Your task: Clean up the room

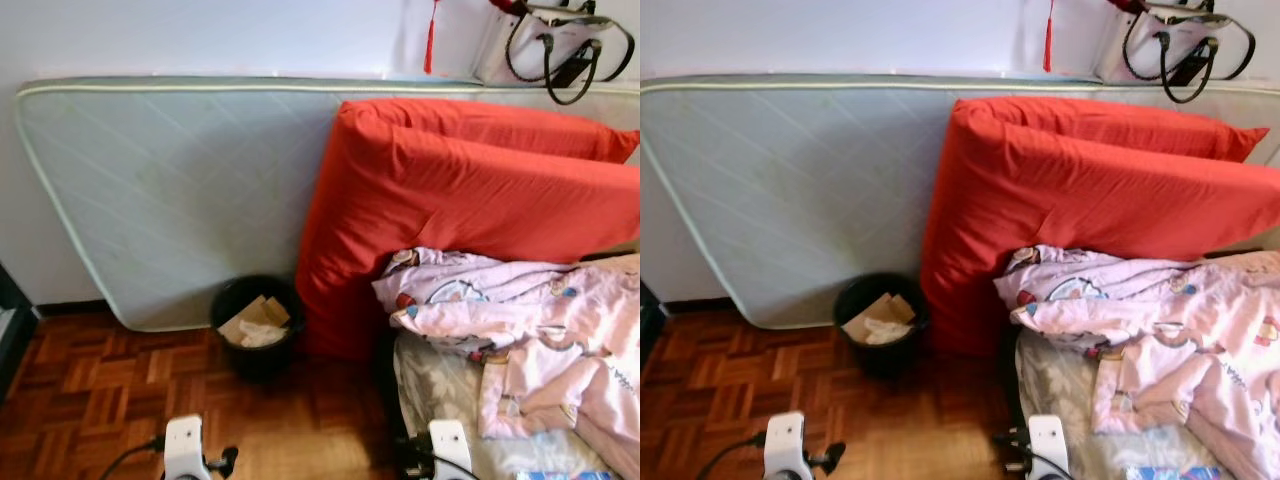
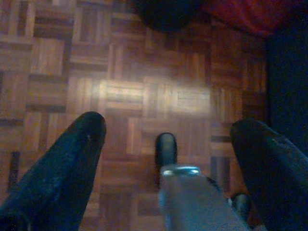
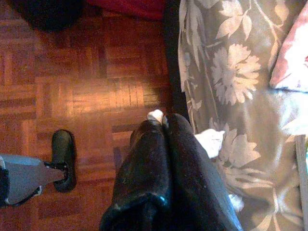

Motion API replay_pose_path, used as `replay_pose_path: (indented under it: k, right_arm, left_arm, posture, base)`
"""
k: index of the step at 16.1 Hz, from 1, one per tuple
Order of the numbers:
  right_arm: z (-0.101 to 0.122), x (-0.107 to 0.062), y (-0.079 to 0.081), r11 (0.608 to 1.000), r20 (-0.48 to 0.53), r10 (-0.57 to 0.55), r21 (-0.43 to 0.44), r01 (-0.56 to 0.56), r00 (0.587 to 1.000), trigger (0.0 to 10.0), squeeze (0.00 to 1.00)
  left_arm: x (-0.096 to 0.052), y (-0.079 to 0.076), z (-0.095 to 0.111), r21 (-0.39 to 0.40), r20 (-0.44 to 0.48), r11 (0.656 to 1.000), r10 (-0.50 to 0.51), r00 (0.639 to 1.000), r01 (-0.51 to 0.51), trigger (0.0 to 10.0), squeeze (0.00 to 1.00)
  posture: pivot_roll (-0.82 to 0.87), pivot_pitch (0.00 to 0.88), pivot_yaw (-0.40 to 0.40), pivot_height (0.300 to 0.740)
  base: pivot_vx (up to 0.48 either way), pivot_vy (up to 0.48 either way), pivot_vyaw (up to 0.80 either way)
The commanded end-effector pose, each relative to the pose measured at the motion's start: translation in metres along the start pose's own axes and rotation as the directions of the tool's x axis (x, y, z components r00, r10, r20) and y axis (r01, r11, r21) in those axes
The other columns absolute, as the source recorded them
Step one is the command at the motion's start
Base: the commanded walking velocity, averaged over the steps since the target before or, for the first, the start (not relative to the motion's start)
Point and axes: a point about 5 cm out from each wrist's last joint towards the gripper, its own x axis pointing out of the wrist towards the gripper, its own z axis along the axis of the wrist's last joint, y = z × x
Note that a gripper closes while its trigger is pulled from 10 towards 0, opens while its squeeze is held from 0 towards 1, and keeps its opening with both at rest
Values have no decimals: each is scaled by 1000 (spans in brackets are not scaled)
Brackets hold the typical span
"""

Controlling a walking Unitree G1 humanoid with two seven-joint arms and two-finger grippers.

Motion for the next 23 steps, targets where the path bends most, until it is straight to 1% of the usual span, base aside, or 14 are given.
replay_pose_path:
  k: [1, 11, 12, 17, 21, 23]
  right_arm:
    - [5, 1, 1, 1000, 14, -2, 9, 2, 1000, 10000, 0]
    - [7, 1, 3, 1000, 22, 1, 13, -2, 1000, 10000, 0]
    - [7, 2, 3, 1000, 21, 8, 15, -8, 1000, 10000, 0]
    - [6, 1, 3, 1000, 25, 12, 12, -12, 1000, 10000, 0]
    - [8, 1, 3, 1000, 29, 18, -19, -17, 999, 10000, 0]
    - [6, 1, 3, 1000, 20, 21, -23, -20, 1000, 10000, 0]
  left_arm:
    - [-2, 2, -8, -2, -27, 1000, 4, 1000, -4, 10000, 0]
    - [-3, 3, -9, 0, -28, 1000, 7, 1000, -7, 10000, 0]
    - [-3, 3, -9, 10, -25, 1000, 2, 1000, -2, 10000, 0]
    - [-2, 2, -8, 5, -21, 1000, -6, 1000, 6, 10000, 0]
    - [-2, 1, -9, -3, -29, 1000, -10, 1000, 10, 10000, 0]
    - [-3, 2, -12, 34, -50, 999, -6, 999, 7, 10000, 0]
  posture:
    - [82, 0, -51, 740]
    - [81, 0, -51, 740]
    - [83, 0, -51, 740]
    - [83, 0, -52, 740]
    - [81, 0, -53, 740]
    - [78, 0, -52, 740]
  base:
    - [0, 379, 0]
    - [0, 342, 0]
    - [0, 0, 0]
    - [0, 0, 0]
    - [0, 0, 0]
    - [120, 0, 800]
